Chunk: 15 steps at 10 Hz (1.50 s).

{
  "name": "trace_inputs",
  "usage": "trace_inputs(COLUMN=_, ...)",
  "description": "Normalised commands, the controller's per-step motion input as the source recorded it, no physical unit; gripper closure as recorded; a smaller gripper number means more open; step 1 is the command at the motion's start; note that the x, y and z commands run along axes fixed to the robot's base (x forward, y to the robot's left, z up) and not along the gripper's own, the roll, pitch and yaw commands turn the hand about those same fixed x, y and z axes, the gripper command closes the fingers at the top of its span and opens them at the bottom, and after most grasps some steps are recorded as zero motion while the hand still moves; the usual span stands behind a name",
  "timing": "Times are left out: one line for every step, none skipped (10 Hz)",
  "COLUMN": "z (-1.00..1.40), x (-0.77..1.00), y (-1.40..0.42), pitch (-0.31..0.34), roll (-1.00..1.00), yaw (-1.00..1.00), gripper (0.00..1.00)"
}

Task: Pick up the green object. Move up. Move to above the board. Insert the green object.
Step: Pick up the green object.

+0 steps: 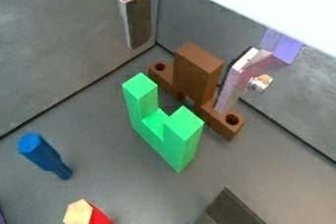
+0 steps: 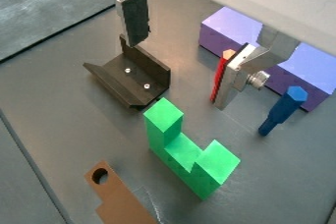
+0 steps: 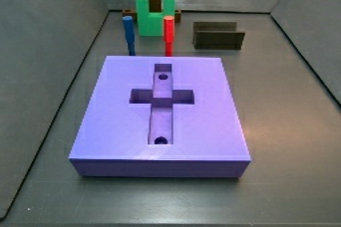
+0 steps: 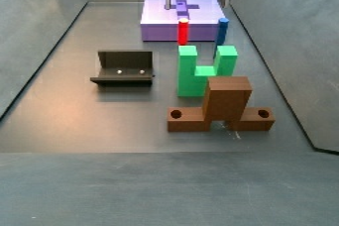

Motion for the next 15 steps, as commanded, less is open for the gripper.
trace_inputs(z=-0.02, x=0.00, y=0.00, pitch=0.000, roll=0.00, yaw=0.00, gripper=0.00)
trace_inputs(z=0.00, x=0.19, y=-0.12, pitch=0.090, roll=0.02, yaw=-0.07, gripper=0.00)
trace_inputs(z=-0.20, x=0.02, y=0.00, pitch=-0.020, roll=-0.06, yaw=-0.02, gripper=0.00)
trace_inputs(z=-0.58, x=0.15, y=0.00, pitch=-0.073, roll=-0.17, yaw=-0.15, gripper=0.00)
trace_inputs(z=-0.69, x=0.13, y=0.15, pitch=-0.084, roll=-0.10, yaw=-0.33, gripper=0.00)
trace_inputs(z=-0.61, x=0.15, y=0.15, pitch=-0.080, roll=-0.12, yaw=-0.26, gripper=0.00)
trace_inputs(z=-0.54, x=0.31, y=0.08, pitch=-0.049, roll=-0.09, yaw=-0.21, gripper=0.00)
trace_inputs(z=-0.54, x=0.21, y=0.11, pitch=-0.076, roll=-0.12, yaw=-0.19, gripper=0.00)
trace_inputs(z=-0.47, x=0.01, y=0.07, pitch=-0.104, roll=-0.17, yaw=-0.05, gripper=0.00)
trace_inputs(z=-0.39, x=0.00, y=0.01, pitch=-0.104, roll=-0.13, yaw=0.00, gripper=0.00)
trace_inputs(z=-0.39, x=-0.03, y=0.01, pitch=-0.116, roll=-0.12, yaw=0.00, gripper=0.00)
trace_inputs(z=-0.29, x=0.00, y=0.00, pitch=-0.060, roll=-0.11, yaw=0.00, gripper=0.00)
trace_inputs(z=-0.32, x=0.14, y=0.00, pitch=-0.054, roll=-0.10, yaw=-0.04, gripper=0.00)
trace_inputs(z=-0.33, x=0.11, y=0.00, pitch=-0.050, roll=-0.10, yaw=-0.04, gripper=0.00)
trace_inputs(z=-0.35, x=0.01, y=0.05, pitch=-0.050, roll=-0.06, yaw=-0.02, gripper=0.00)
